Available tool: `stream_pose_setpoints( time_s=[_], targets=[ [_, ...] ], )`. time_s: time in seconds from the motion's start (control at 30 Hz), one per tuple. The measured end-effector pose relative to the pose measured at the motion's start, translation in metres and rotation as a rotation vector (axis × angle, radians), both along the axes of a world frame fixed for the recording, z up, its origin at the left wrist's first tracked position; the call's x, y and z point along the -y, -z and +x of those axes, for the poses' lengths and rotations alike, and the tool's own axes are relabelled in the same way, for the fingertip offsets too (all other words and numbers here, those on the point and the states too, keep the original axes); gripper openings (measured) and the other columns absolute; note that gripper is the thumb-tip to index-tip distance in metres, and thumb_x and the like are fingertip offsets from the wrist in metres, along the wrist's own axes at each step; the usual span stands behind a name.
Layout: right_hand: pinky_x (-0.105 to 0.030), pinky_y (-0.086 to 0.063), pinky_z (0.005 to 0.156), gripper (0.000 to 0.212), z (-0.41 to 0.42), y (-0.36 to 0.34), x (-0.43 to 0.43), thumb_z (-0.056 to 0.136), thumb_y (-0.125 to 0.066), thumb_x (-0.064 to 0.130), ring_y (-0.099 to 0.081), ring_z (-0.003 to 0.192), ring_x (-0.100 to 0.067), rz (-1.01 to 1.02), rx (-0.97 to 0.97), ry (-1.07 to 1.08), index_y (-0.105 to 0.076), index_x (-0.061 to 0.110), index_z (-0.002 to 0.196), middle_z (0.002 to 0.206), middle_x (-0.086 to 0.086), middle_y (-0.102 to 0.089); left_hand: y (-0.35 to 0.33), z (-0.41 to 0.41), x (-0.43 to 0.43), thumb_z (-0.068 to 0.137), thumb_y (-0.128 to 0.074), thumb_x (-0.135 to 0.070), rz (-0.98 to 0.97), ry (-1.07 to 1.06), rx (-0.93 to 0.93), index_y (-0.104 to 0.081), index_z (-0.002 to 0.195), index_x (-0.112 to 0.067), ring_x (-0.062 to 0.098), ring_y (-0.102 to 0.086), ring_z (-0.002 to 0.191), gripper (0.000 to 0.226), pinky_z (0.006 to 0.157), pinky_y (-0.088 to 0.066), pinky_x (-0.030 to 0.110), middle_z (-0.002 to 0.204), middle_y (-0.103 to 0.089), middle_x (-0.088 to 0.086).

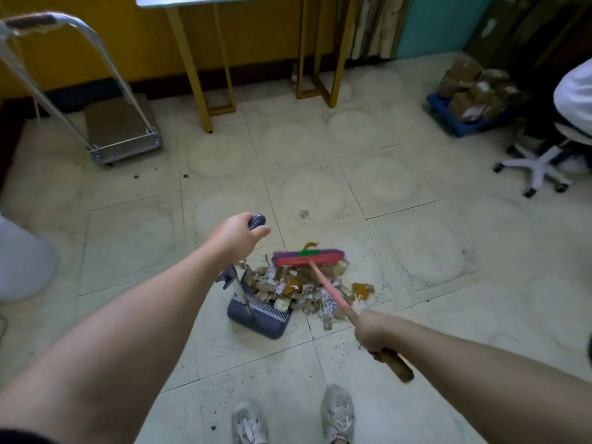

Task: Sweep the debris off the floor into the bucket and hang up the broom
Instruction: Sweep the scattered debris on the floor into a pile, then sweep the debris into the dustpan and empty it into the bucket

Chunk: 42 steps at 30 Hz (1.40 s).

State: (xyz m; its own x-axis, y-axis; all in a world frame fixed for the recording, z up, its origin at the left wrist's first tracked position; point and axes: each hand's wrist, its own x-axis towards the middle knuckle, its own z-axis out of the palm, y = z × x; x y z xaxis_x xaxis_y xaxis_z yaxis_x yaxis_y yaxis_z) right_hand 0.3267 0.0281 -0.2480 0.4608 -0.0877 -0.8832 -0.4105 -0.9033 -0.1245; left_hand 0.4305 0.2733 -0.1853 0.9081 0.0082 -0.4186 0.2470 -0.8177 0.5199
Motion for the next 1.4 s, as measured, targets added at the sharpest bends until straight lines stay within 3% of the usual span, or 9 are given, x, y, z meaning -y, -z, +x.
stream_pose_setpoints(
  time_s=[0.2, 0.33, 0.47, 0.67, 0.83, 0.93, 1.1, 1.27, 1.4],
  targets=[
    [-0.026, -0.039, 0.040, 0.018, -0.010, -0.025, 0.026, 0.098, -0.031, 0.011, -0.045, 0.044, -0.019, 0.077, 0.019, 0.035, -0.047, 0.012, 0.105, 0.074, -0.014, -0.054, 0.002, 0.006, 0.001, 0.091, -0.057, -0.040, -0.082, 0.005, -0.080, -0.049, 0.105, -0.014, 0.019, -0.057, 0.065, 0.031, 0.061, -0.052, 0.034, 0.082, -0.055, 0.004],
    [-0.024, -0.037, 0.041, 0.028, 0.001, -0.034, 0.040, 0.099, -0.033, 0.018, -0.041, 0.040, -0.019, 0.111, 0.060, 0.145, -0.054, -0.001, 0.098, 0.063, -0.013, -0.048, 0.005, 0.004, 0.004, 0.091, -0.058, -0.038, -0.045, -0.011, -0.145, -0.051, 0.105, -0.008, 0.020, -0.056, 0.065, 0.034, 0.066, -0.056, 0.037, 0.083, -0.059, 0.009],
    [-0.020, -0.038, 0.038, 0.027, 0.017, -0.026, 0.031, 0.095, -0.032, 0.007, -0.043, 0.040, -0.018, 0.077, 0.131, 0.191, -0.048, 0.000, 0.116, 0.063, -0.011, -0.049, 0.005, 0.000, 0.007, 0.091, -0.060, -0.035, -0.050, -0.033, -0.150, -0.050, 0.100, -0.009, 0.018, -0.055, 0.064, 0.029, 0.059, -0.052, 0.030, 0.079, -0.056, 0.006],
    [-0.025, -0.043, 0.044, 0.050, 0.016, -0.001, 0.005, 0.094, -0.034, -0.004, -0.047, 0.053, -0.016, -0.005, 0.072, 0.040, -0.028, 0.004, 0.142, 0.079, -0.012, -0.051, 0.011, 0.001, -0.001, 0.092, -0.058, -0.035, -0.005, -0.102, -0.124, -0.054, 0.107, -0.006, 0.020, -0.060, 0.070, 0.034, 0.059, -0.048, 0.028, 0.088, -0.064, 0.011],
    [-0.028, -0.049, 0.054, 0.053, -0.037, -0.002, 0.003, 0.092, -0.038, -0.004, -0.051, 0.057, -0.018, -0.022, -0.082, -0.070, -0.028, 0.008, 0.143, 0.079, -0.011, -0.049, 0.013, 0.001, 0.011, 0.093, -0.059, -0.034, -0.043, -0.155, -0.114, -0.056, 0.103, -0.004, 0.016, -0.051, 0.057, 0.031, 0.048, -0.040, 0.023, 0.072, -0.055, 0.006],
    [-0.026, -0.046, 0.050, 0.048, -0.041, -0.019, 0.012, 0.092, -0.036, -0.003, -0.050, 0.056, -0.018, -0.017, -0.099, -0.094, -0.033, 0.004, 0.139, 0.076, -0.011, -0.047, 0.012, -0.002, 0.011, 0.092, -0.059, -0.037, -0.019, -0.198, -0.103, -0.057, 0.105, -0.002, 0.015, -0.044, 0.053, 0.037, 0.047, -0.035, 0.024, 0.069, -0.050, 0.005],
    [-0.027, -0.043, 0.051, 0.049, -0.022, -0.045, 0.023, 0.093, -0.032, -0.004, -0.046, 0.054, -0.018, 0.017, -0.025, -0.122, -0.030, 0.006, 0.141, 0.074, -0.012, -0.047, 0.007, -0.018, -0.006, 0.091, -0.059, -0.039, 0.017, -0.320, -0.024, -0.056, 0.111, -0.005, 0.023, -0.056, 0.072, 0.040, 0.063, -0.043, 0.032, 0.087, -0.061, 0.011],
    [-0.023, -0.041, 0.035, 0.059, -0.002, -0.071, 0.030, 0.090, -0.034, -0.006, -0.047, 0.050, -0.017, -0.008, 0.038, -0.239, -0.025, 0.010, 0.147, 0.074, -0.010, -0.049, -0.021, -0.026, -0.018, 0.090, -0.060, -0.041, 0.012, -0.422, 0.076, -0.059, 0.102, -0.010, 0.029, -0.060, 0.077, 0.033, 0.074, -0.049, 0.040, 0.084, -0.062, 0.011],
    [-0.024, -0.043, 0.046, 0.040, 0.009, -0.105, 0.030, 0.095, -0.037, -0.003, -0.047, 0.052, -0.017, -0.008, 0.117, -0.291, -0.041, 0.005, 0.134, 0.072, -0.009, -0.048, -0.055, -0.034, -0.030, 0.091, -0.059, -0.041, -0.003, -0.504, 0.181, -0.056, 0.099, -0.013, 0.031, -0.061, 0.081, 0.029, 0.082, -0.052, 0.044, 0.085, -0.062, 0.011]
  ],
)
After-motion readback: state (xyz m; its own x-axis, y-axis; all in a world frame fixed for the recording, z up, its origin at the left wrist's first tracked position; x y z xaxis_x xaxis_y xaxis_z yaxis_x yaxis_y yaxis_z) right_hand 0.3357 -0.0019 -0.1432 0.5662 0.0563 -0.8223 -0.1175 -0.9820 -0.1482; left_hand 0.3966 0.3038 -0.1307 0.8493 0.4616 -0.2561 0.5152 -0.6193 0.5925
